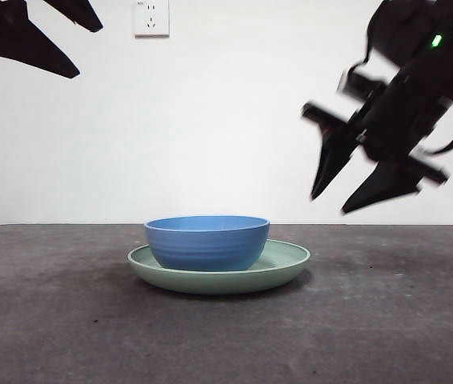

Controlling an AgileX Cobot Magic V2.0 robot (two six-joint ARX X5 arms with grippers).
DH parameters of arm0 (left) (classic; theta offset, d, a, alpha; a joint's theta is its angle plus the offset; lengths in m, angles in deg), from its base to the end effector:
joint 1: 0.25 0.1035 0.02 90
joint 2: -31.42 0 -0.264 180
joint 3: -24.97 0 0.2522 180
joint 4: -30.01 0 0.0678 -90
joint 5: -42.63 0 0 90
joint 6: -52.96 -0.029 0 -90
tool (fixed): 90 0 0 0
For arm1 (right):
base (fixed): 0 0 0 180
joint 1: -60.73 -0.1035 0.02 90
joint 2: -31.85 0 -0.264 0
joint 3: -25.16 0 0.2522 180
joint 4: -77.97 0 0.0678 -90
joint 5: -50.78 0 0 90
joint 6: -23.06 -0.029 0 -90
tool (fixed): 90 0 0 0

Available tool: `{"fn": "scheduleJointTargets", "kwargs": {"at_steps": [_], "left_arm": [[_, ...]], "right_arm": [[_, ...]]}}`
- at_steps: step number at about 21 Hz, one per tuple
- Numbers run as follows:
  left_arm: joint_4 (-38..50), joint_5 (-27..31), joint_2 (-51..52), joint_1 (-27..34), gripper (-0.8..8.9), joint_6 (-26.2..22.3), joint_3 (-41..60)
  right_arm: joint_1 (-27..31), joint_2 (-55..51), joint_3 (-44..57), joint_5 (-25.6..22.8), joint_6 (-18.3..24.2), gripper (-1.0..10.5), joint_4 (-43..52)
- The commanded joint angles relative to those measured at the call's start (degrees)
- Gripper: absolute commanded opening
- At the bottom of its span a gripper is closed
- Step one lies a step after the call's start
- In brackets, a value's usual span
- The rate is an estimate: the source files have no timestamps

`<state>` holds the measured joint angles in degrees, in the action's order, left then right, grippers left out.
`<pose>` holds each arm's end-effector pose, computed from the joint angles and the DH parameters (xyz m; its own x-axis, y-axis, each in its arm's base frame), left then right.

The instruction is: Pick up the blue bowl, put it on the green plate, put it on desk

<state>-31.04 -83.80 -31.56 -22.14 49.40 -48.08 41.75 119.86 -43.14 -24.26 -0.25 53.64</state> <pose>0.1845 -0.0927 0.3120 0.2486 -0.7399 -0.6251 0.6904 0.5880 -0.4214 0.2975 0.1102 0.2157 0.5728 0.4700 -0.6716 -0.1896 0.8731 0.4493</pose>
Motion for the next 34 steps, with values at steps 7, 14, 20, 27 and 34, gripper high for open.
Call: {"fn": "scheduleJointTargets", "kwargs": {"at_steps": [7,14,20,27,34], "left_arm": [[0.57,-0.63,-0.26,-0.31,2.49,-0.48,-0.52],[0.42,-0.63,-0.26,-0.31,2.49,-0.46,-0.52],[0.17,-0.63,-0.26,-0.31,2.49,-0.48,-0.52],[0.17,-0.63,-0.26,-0.31,2.49,-0.46,-0.52],[0.17,-0.63,-0.26,-0.31,2.08,-0.46,-0.52]], "right_arm": [[-2.25,-24.2,-0.66,3.3,13.88,2.3,-21.35],[-2.71,-34.1,-0.63,7.98,16.39,2.3,-34.91],[-2.71,-37.73,-0.63,10.56,18.21,2.3,-41.66],[-2.71,-37.9,-0.63,10.54,18.21,2.3,-42.12],[-2.71,-37.9,-0.63,10.54,18.23,2.0,-42.14]]}}
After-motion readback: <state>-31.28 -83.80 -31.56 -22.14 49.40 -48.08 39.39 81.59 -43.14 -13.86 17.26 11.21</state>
